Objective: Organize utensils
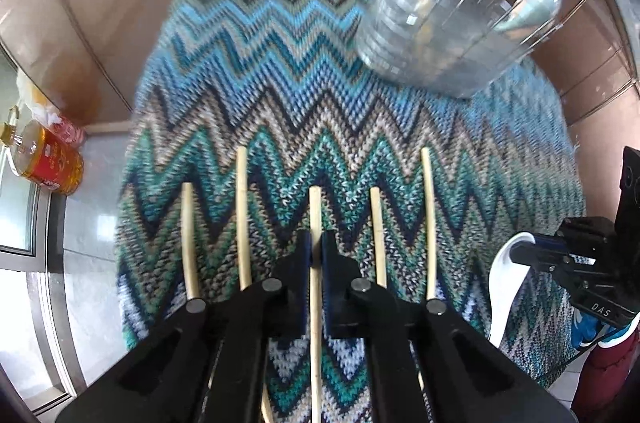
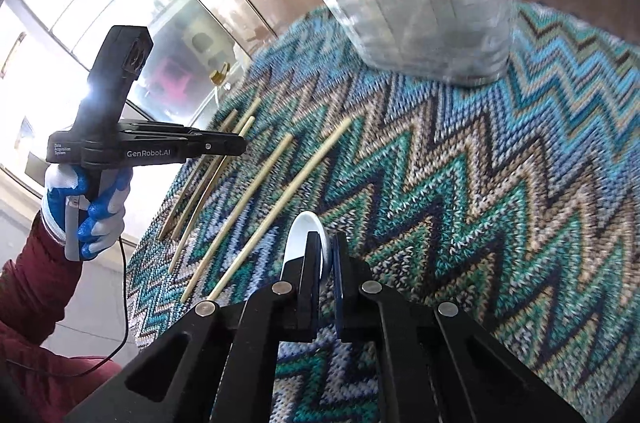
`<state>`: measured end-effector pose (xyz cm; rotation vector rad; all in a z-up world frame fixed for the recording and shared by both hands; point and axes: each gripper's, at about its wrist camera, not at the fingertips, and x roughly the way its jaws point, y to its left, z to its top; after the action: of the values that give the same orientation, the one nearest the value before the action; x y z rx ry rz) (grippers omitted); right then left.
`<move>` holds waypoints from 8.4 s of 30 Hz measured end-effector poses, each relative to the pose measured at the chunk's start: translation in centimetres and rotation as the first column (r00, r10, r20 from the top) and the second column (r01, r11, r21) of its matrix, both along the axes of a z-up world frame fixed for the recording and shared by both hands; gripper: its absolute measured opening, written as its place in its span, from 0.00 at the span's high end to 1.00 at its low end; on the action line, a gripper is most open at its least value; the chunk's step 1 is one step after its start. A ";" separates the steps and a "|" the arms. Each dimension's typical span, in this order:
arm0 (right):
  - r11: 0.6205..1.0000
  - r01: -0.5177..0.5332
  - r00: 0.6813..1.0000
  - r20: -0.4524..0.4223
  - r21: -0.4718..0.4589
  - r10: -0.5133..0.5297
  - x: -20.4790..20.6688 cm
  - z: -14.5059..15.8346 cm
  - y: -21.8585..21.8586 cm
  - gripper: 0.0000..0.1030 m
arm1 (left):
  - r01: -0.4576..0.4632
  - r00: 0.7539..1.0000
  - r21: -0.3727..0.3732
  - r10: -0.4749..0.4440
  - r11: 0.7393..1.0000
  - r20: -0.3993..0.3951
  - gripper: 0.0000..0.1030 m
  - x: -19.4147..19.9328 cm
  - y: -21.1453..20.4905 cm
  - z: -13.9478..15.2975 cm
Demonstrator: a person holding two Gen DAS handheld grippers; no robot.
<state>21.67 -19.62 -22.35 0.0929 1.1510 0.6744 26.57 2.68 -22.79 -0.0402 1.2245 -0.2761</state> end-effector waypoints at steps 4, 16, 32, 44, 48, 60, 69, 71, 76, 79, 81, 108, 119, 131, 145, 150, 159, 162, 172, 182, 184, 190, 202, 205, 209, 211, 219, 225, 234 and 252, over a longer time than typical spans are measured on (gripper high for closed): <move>0.999 0.040 0.991 0.127 -0.029 -0.036 -1.3 4.1 0.0 0.94 | -0.010 0.994 -0.044 0.015 0.999 0.112 0.96 -2.0 1.1 3.6; 0.944 0.325 0.710 0.645 0.057 -0.283 3.0 20.2 -0.8 0.94 | -0.016 0.764 -0.336 0.228 0.942 0.604 0.96 0.2 1.2 21.7; 0.871 0.490 0.560 0.763 0.008 -0.322 9.3 12.8 0.3 0.94 | -0.164 0.523 -0.324 0.361 0.932 0.773 0.94 8.0 -5.6 17.3; 0.861 0.508 0.548 0.759 0.030 -0.350 5.7 13.8 -0.3 0.79 | -0.200 0.539 -0.256 0.324 0.946 0.778 0.71 4.6 -4.3 17.8; 0.855 0.517 0.533 0.765 0.044 -0.362 3.4 15.6 -0.6 0.79 | -0.214 0.542 -0.190 0.278 0.958 0.793 0.71 1.5 -4.3 19.1; 0.852 0.524 0.580 0.732 0.002 -0.358 -4.7 17.1 -1.1 0.77 | -0.235 0.575 -0.067 0.194 0.970 0.795 0.71 -7.1 -3.8 19.7; 0.852 0.521 0.641 0.681 -0.046 -0.355 -9.5 15.7 -0.9 0.74 | -0.292 0.585 -0.003 0.181 0.956 0.791 0.66 -11.8 -0.9 18.4; 0.844 0.532 0.646 0.680 -0.075 -0.347 -10.3 15.4 -0.5 0.74 | -0.309 0.592 0.001 0.192 0.951 0.783 0.66 -12.6 0.2 17.9; 0.796 0.585 0.631 0.704 -0.155 -0.327 -12.6 15.4 0.9 0.74 | -0.347 0.615 0.020 0.211 0.937 0.760 0.66 -14.2 3.2 16.7; 0.775 0.601 0.620 0.725 -0.194 -0.299 -13.9 15.5 1.8 0.73 | -0.365 0.627 0.024 0.226 0.931 0.746 0.66 -15.0 4.6 16.2; 0.773 0.599 0.622 0.729 -0.207 -0.287 -14.6 15.5 2.2 0.73 | -0.376 0.632 0.019 0.241 0.927 0.737 0.66 -15.6 5.3 15.9; 0.885 0.256 0.766 0.640 -0.389 0.059 -20.2 12.8 12.0 0.61 | -0.341 0.593 0.127 0.108 0.932 0.798 0.66 -11.7 -5.1 18.9; 0.884 0.211 0.794 0.601 -0.418 0.095 -19.6 11.9 13.0 0.54 | -0.341 0.584 0.129 0.102 0.931 0.806 0.66 -11.2 -5.4 18.7; 0.872 0.205 0.798 0.592 -0.445 0.115 -19.8 11.6 13.7 0.44 | -0.364 0.550 0.118 0.111 0.924 0.827 0.65 -11.7 -4.9 18.8; 0.843 0.196 0.793 0.586 -0.501 0.164 -19.1 10.9 14.4 0.22 | -0.403 0.488 0.116 0.106 0.908 0.866 0.60 -12.6 -4.8 19.0; 0.835 0.180 0.798 0.574 -0.520 0.186 -19.0 10.6 14.8 0.19 | -0.406 0.481 0.115 0.105 0.906 0.870 0.59 -12.8 -4.8 19.0; 0.827 0.161 0.806 0.555 -0.539 0.205 -19.1 10.1 15.5 0.18 | -0.409 0.484 0.116 0.107 0.905 0.869 0.59 -12.7 -4.5 18.8; 0.825 0.157 0.808 0.551 -0.543 0.209 -19.4 10.0 15.9 0.18 | -0.411 0.486 0.118 0.108 0.904 0.867 0.59 -12.5 -4.4 18.7; 0.818 0.142 0.818 0.531 -0.558 0.220 -19.4 10.0 16.5 0.18 | -0.440 0.507 0.167 0.091 0.882 0.857 0.59 -11.9 -4.4 17.9; 0.817 0.136 0.820 0.527 -0.561 0.225 -18.4 9.8 16.6 0.18 | -0.442 0.508 0.166 0.094 0.882 0.856 0.59 -11.8 -4.2 17.7; 0.817 0.136 0.820 0.527 -0.561 0.225 -18.4 9.8 16.6 0.18 | -0.442 0.509 0.165 0.095 0.882 0.855 0.59 -11.8 -4.2 17.7; 0.817 0.140 0.822 0.526 -0.560 0.220 -18.3 9.9 16.6 0.18 | -0.437 0.520 0.161 0.103 0.885 0.848 0.59 -11.6 -4.0 17.5; 0.830 0.198 0.858 0.501 -0.522 0.111 -15.6 9.9 12.0 0.18 | -0.461 0.576 0.183 0.136 0.868 0.806 0.59 -9.7 0.2 16.6; 0.845 0.233 0.885 0.465 -0.481 0.020 -13.8 9.3 9.0 0.18 | -0.442 0.631 0.183 0.160 0.878 0.759 0.59 -8.6 3.0 15.7; 0.897 0.239 0.922 0.376 -0.371 -0.090 -11.3 8.3 5.8 0.33 | -0.309 0.763 0.173 0.135 0.935 0.632 0.59 -7.1 5.6 13.5; 0.920 0.227 0.938 0.327 -0.321 -0.117 -10.3 7.7 5.2 0.40 | -0.229 0.831 0.147 0.114 0.962 0.544 0.59 -6.3 6.3 12.1; 0.966 0.197 0.972 0.163 -0.167 -0.170 -6.0 5.0 4.6 0.66 | -0.063 0.947 0.004 0.058 0.998 0.316 0.59 -4.6 6.7 8.4; 0.978 0.194 0.980 0.048 -0.077 -0.191 -1.3 3.6 5.0 0.81 | -0.017 0.993 -0.083 0.026 0.996 0.117 0.63 -2.1 6.0 5.0; 0.971 0.223 0.971 -0.071 -0.083 -0.229 4.4 0.4 6.3 0.85 | -0.026 0.999 -0.083 0.023 0.996 -0.036 0.69 1.2 5.6 1.3; 0.962 0.206 0.958 -0.164 -0.179 -0.235 9.1 -4.5 9.9 0.94 | -0.018 0.984 -0.013 0.015 1.000 -0.176 0.88 4.5 4.1 -3.1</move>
<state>30.77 -9.76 -26.89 0.1474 1.3457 0.3776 31.10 6.74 -25.92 -0.0889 1.3968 -0.2713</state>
